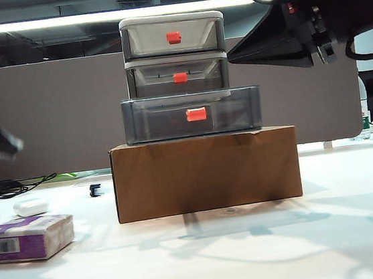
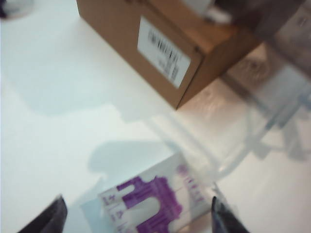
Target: Open the third layer of the drawer on the table, pick up a pack of napkins on the table and put it in, and finally close the drawer.
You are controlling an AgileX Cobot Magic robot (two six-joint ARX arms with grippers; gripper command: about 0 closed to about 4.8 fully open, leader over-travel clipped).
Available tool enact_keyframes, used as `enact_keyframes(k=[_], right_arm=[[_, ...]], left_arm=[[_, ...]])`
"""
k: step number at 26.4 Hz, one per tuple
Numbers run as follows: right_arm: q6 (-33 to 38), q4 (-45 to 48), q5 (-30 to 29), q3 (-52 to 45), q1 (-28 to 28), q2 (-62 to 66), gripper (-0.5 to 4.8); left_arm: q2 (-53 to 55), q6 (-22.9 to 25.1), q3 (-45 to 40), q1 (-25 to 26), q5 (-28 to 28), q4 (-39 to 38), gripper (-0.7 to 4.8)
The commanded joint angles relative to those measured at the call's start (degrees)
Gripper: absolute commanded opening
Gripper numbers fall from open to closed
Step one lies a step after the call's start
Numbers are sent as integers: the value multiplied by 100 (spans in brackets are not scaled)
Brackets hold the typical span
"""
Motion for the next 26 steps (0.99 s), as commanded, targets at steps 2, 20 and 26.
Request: enact_keyframes(k=[2,20,26], right_arm=[[2,-2,-7,15,4,-20,-6],[-37,-109,-9,4,4,-20,-6],[-44,-199,-13,0,2,-20,-5]], left_arm=[[203,337,22,-7,-13,63,355],[1510,3320,227,-4,463,68,422],[1958,3344,286,-2,439,122,445]])
